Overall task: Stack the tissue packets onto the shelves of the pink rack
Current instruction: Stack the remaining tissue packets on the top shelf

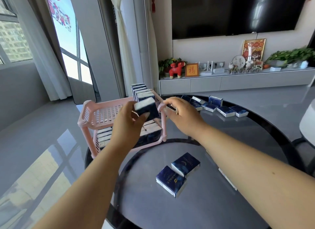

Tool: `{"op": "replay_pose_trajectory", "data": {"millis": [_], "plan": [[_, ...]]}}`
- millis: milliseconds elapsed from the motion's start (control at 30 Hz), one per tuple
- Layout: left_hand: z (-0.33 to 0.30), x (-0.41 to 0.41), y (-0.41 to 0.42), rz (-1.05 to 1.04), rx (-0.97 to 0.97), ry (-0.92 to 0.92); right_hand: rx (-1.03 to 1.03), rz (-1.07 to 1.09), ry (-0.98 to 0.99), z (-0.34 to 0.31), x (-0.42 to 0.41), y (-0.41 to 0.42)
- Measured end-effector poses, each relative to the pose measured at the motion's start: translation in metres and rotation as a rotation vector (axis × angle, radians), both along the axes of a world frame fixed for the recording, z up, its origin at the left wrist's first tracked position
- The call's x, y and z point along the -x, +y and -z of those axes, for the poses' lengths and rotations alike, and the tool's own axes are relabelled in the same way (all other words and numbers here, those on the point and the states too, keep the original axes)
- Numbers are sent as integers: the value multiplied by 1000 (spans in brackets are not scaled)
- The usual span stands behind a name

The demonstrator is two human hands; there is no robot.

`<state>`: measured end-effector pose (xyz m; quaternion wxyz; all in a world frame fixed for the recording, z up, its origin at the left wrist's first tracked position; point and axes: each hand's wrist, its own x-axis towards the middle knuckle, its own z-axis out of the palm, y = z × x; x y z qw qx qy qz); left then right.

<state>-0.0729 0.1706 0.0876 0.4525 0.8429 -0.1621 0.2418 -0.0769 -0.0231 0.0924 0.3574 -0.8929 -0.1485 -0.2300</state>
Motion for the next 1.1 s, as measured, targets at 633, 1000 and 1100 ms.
{"op": "replay_pose_trajectory", "data": {"millis": [633,1000,1100], "plan": [[-5,-47,-11,-52,-151,-131,128,-2,79,11,-27,5],[3,-51,-8,-125,-209,-187,153,11,75,10,-26,7],[0,-49,-7,-176,-243,-231,140,12,78,10,-27,8]]}}
